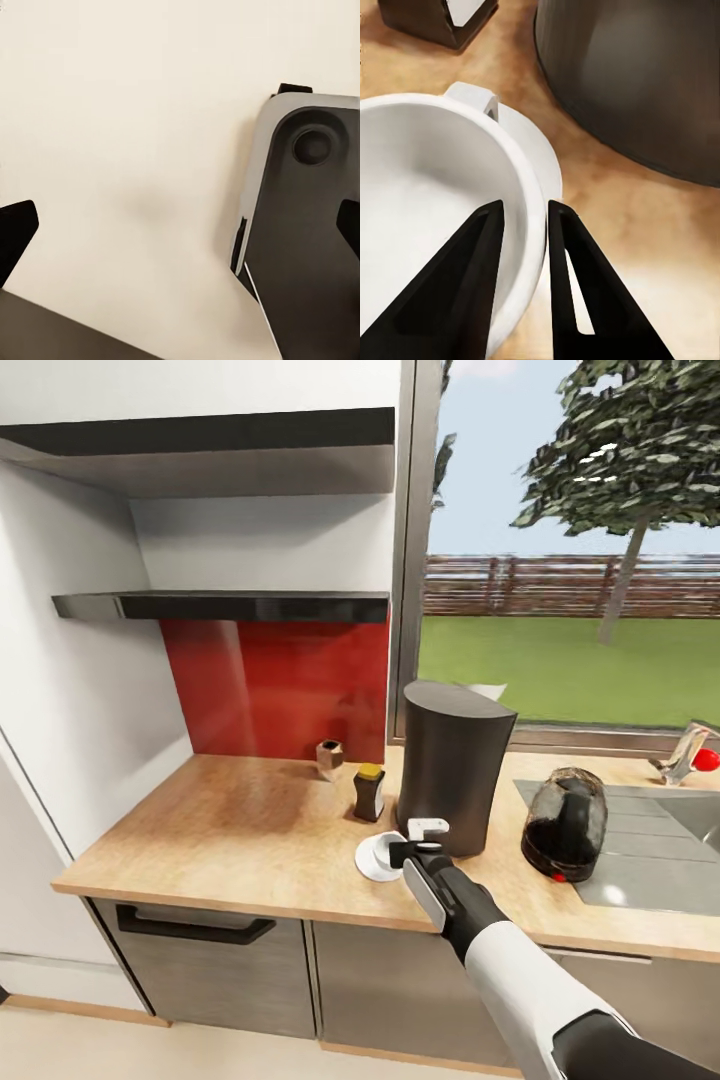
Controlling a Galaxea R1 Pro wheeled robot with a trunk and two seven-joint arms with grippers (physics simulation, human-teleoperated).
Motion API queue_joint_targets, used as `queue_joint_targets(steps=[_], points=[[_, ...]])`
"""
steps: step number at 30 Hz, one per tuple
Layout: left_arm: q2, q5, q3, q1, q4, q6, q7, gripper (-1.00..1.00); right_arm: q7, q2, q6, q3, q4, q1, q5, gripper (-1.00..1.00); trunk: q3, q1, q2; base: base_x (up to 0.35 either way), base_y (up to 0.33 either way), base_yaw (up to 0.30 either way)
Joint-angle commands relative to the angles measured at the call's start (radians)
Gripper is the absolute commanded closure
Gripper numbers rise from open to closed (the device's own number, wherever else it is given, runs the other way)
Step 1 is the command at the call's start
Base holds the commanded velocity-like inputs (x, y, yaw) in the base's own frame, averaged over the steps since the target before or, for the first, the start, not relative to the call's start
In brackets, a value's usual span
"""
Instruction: Set up a coffee station on the kitchen countertop: keep the coffee maker on the countertop, move the bottle of coffee from the kitchen shelf to the counter next to the coffee maker, place a paper coffee filter on top of the coffee maker, put the saucer next to the coffee maker with the coffee cup on the saucer, and place the electric kettle next to the coffee maker.
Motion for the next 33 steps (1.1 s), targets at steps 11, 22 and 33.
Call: queue_joint_targets(steps=[11,22,33], points=[[0.000,-0.010,0.009,-0.001,0.002,-0.004,0.002,-1.00,-0.006,0.000,0.002,0.003,0.004,-0.001,-0.009,1.00,-0.002,0.001,-0.002,0.071,0.041,0.000],[0.000,-0.010,0.009,-0.001,0.002,-0.005,0.002,-1.00,-0.006,0.000,0.000,0.003,0.042,-0.001,-0.009,1.00,-0.002,0.001,-0.002,0.074,0.000,0.000],[0.000,-0.010,0.009,-0.001,0.002,-0.005,0.002,-1.00,-0.006,0.000,0.000,0.003,0.048,-0.001,-0.009,1.00,-0.002,0.001,-0.002,0.005,0.000,0.000]])
